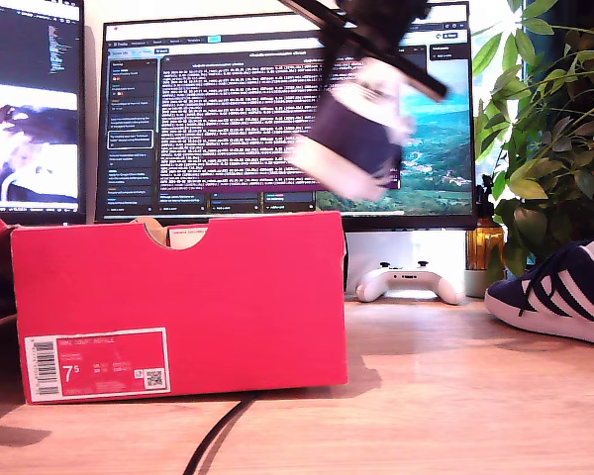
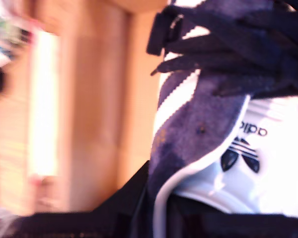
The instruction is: Pack the blue shoes by picking the first shoe and placing it inside the red shoebox, left side, then picking and rotating the second shoe and placing it in the shoebox
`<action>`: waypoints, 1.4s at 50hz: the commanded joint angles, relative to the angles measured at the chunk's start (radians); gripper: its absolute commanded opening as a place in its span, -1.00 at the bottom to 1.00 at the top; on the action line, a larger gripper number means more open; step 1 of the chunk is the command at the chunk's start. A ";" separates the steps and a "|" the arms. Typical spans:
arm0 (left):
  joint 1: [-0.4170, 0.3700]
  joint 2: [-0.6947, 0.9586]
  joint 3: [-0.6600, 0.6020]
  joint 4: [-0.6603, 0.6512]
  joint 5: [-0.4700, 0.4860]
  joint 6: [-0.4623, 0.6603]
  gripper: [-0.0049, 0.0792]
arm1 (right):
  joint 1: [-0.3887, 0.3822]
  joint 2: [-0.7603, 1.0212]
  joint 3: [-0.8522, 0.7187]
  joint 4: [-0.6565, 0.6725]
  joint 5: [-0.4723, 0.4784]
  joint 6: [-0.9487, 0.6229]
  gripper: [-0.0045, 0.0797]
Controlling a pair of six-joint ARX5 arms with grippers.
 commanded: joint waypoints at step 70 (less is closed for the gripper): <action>-0.003 0.004 -0.021 0.010 -0.002 0.008 -0.93 | 0.212 0.406 0.422 -0.069 0.051 0.151 -0.92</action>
